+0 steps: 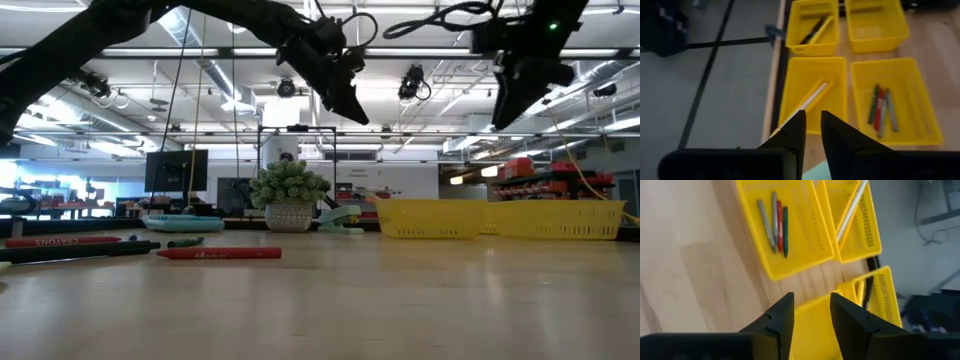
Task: Sort crayons/erasers/pens/pencils in bins
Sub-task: Adjust the top left yellow bin
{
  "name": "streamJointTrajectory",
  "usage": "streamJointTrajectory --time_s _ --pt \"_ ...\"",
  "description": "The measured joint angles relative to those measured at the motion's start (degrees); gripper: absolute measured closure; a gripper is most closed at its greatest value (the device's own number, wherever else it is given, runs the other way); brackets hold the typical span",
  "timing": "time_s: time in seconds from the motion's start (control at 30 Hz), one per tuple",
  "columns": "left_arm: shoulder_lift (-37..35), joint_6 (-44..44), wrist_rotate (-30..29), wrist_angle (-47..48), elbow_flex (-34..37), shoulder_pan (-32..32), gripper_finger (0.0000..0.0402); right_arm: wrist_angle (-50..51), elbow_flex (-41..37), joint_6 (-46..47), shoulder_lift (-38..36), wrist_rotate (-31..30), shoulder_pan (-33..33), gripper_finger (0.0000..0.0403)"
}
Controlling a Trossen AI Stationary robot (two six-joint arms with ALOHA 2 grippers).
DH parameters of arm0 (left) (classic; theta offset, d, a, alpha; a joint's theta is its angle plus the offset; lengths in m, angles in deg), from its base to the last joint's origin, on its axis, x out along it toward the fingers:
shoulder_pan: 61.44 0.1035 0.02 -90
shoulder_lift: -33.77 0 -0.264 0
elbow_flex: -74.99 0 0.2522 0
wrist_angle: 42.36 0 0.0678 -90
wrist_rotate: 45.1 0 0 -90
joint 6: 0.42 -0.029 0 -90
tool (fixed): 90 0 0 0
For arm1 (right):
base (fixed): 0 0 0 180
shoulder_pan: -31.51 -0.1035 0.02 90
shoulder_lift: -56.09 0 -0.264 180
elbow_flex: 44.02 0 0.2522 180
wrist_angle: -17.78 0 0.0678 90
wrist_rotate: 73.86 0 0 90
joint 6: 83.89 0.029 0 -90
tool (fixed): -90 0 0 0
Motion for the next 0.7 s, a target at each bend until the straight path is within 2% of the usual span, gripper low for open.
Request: streamJointTrajectory --time_s 0.1,0.2,0.3,0.37,0.43,0.57,0.7 --pt "0.0 -2.1 3.2 1.6 0.2 0.8 0.0352 -3.4 0.0 -3.6 0.0 4.5 4.9 0.0288" --pt "0.0 -3.0 7.2 0.7 1.8 2.9 0.0371 -3.5 0.0 -4.0 0.0 6.5 9.0 0.0321" --pt "0.0 -2.4 11.6 -4.7 4.6 5.0 0.0389 -4.7 0.0 -4.9 0.0 7.3 13.1 0.0359" --pt "-0.6 -1.5 14.0 -8.3 7.0 6.0 0.0394 -7.8 0.0 -7.7 0.0 10.3 16.5 0.0378" --pt "-1.2 -0.7 14.4 -12.0 8.8 6.1 0.0395 -11.9 0.0 -10.3 0.0 14.6 20.0 0.0390" --pt "-4.0 0.5 13.2 -12.9 11.9 6.3 0.0389 -16.0 0.0 -14.3 0.7 20.9 26.8 0.0395" --pt "-8.8 1.4 12.2 -15.6 17.5 6.4 0.0392 -17.6 0.0 -18.2 4.0 24.7 32.8 0.0396"
